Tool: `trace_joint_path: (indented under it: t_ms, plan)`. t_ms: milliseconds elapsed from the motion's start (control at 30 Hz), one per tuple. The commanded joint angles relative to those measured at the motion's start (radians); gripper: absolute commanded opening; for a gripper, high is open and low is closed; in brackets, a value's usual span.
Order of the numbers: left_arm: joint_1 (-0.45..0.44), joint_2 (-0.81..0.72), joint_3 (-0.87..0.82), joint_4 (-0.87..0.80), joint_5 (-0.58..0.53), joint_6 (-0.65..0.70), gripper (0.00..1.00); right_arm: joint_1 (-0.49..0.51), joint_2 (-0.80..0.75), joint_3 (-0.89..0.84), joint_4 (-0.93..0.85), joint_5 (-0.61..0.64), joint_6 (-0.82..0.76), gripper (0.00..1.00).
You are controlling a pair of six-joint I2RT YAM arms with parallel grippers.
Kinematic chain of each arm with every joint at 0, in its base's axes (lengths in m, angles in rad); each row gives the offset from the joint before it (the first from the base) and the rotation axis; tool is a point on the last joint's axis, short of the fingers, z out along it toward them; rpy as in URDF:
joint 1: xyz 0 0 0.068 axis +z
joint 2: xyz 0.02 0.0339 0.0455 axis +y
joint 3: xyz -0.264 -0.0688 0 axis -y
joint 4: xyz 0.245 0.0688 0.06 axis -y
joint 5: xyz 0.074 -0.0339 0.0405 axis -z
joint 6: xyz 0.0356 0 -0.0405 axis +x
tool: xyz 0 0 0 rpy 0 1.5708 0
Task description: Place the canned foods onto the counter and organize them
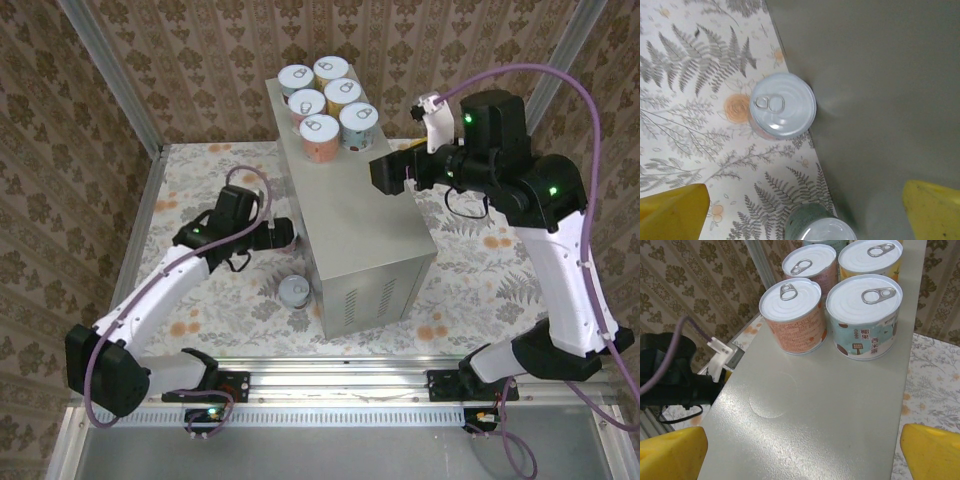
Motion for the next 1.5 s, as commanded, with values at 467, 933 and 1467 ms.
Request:
trace_joint_path:
  t_ms: [467, 933, 1467]
  plan:
    - [-0.065, 0.112, -0.177, 0.186, -0.051, -0.075, 0.99, 0.006, -0.087, -0.093, 0.018, 0.046, 0.001, 1.0]
    - [-0.064, 0.15, -0.263, 0.316, -0.051, 0.054, 0.98, 0.045, -0.19, -0.3, 0.096, 0.142, 0.03, 1.0]
    - [-0.023, 0.317, -0.246, 0.509, -0.116, 0.225, 0.97, 0.167, -0.315, -0.581, 0.293, 0.253, 0.013, 1.0]
